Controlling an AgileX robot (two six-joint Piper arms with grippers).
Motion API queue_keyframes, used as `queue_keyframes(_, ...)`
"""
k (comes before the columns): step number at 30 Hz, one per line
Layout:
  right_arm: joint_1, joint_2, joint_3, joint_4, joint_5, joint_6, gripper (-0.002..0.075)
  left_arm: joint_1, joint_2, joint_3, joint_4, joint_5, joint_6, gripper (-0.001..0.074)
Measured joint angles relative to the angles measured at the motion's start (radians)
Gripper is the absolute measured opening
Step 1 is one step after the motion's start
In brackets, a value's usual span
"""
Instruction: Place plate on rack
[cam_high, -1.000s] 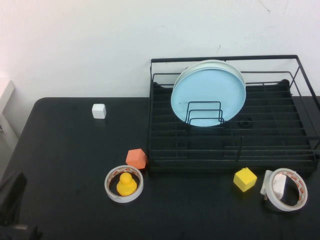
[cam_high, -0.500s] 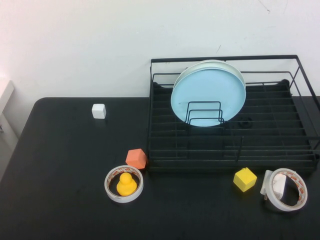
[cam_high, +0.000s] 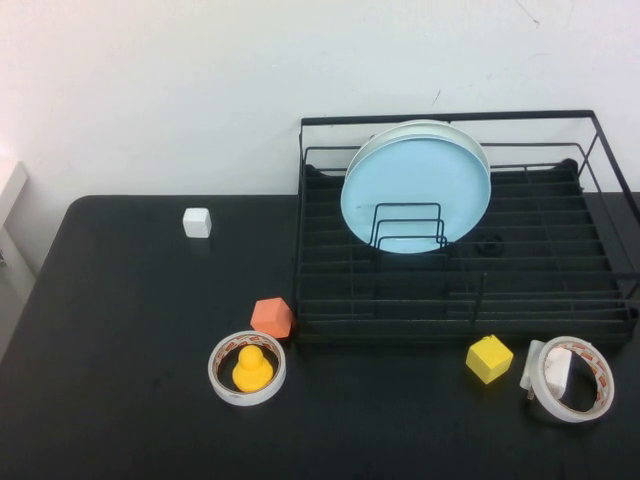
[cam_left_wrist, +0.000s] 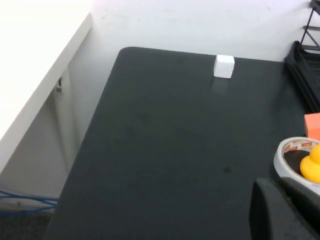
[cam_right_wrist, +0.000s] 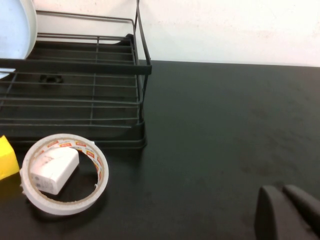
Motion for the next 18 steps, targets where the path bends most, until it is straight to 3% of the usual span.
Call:
queue_keyframes(8, 0.000, 0.000, 0.000, 0.000, 0.000, 0.000, -0.0002, -0.065, -0.001, 0.000, 0.000, 0.001, 0.024, -0.0001)
queue_keyframes(18, 0.000, 0.000, -0.001, 0.000, 0.000, 0.000, -0.0002, -0.067, -0.001, 0.000, 0.000, 0.005, 0.032, -0.0001)
